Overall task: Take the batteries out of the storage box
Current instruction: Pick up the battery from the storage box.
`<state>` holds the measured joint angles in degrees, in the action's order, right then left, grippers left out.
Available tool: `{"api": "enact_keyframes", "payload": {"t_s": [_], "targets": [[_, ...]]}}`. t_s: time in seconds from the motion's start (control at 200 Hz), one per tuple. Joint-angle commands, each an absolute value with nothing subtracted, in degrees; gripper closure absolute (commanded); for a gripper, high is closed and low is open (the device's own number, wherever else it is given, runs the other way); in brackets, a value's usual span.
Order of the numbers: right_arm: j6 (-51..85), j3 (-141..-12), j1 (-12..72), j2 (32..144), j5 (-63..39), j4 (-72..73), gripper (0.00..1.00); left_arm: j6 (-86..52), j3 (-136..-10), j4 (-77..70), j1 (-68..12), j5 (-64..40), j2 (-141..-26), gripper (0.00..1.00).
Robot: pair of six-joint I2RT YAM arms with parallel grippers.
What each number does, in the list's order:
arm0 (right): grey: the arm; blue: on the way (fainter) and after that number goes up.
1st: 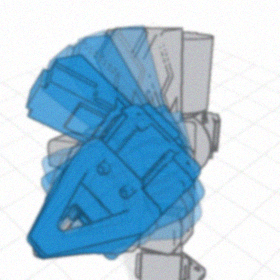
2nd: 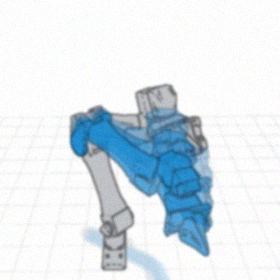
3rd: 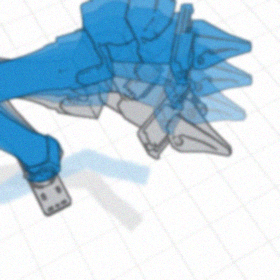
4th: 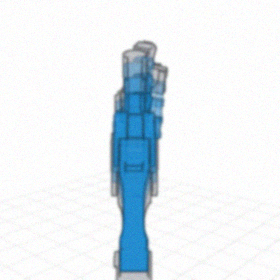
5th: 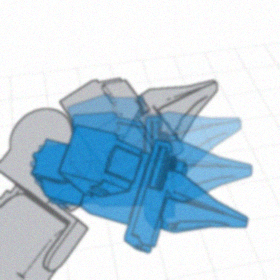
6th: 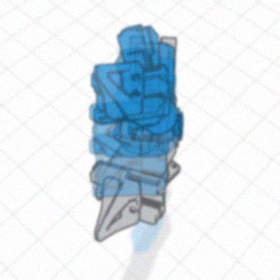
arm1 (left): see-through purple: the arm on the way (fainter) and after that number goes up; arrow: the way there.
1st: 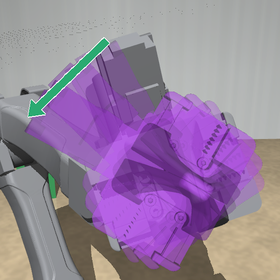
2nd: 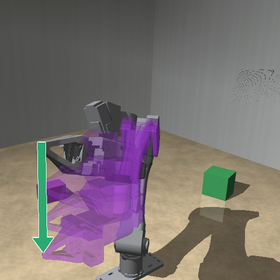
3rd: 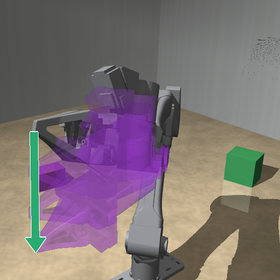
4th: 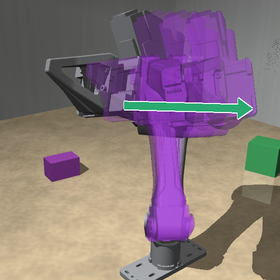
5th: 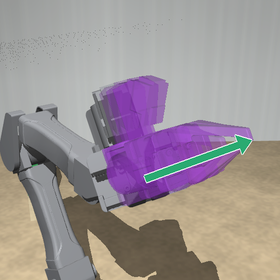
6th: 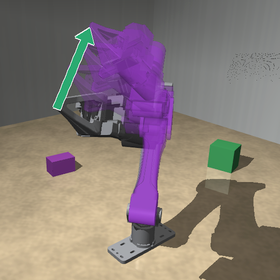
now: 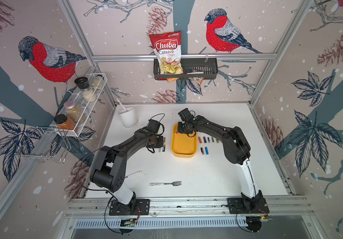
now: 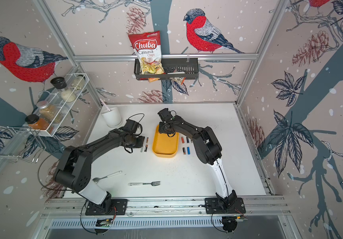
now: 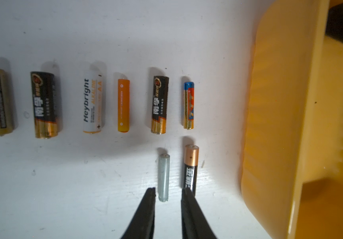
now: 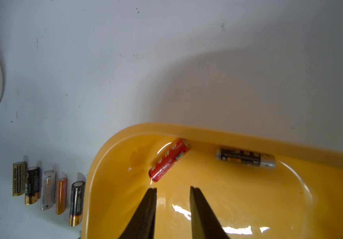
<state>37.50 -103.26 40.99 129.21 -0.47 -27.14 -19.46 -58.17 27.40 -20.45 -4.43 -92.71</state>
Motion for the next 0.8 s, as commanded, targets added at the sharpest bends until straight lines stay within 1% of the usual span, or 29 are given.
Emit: {"api": "enact_keyframes", "payload": {"t_s": [0.0, 0.555, 0.795], "targets": [[38.17, -104.47, 41.14, 130.37, 0.25, -25.77, 0.66, -18.95, -58.01, 26.79, -20.13, -4.64, -92.29, 0.73], [37.89, -106.78, 41.57, 134.25, 1.17, -24.81, 0.65, -18.82, -58.07, 26.55, -20.04, -5.03, -92.01, 0.73], [35.73, -109.25, 42.09, 136.62, 3.55, -27.57, 0.65, -18.80, -58.01, 26.81, -20.04, -4.96, -91.72, 0.73]]}}
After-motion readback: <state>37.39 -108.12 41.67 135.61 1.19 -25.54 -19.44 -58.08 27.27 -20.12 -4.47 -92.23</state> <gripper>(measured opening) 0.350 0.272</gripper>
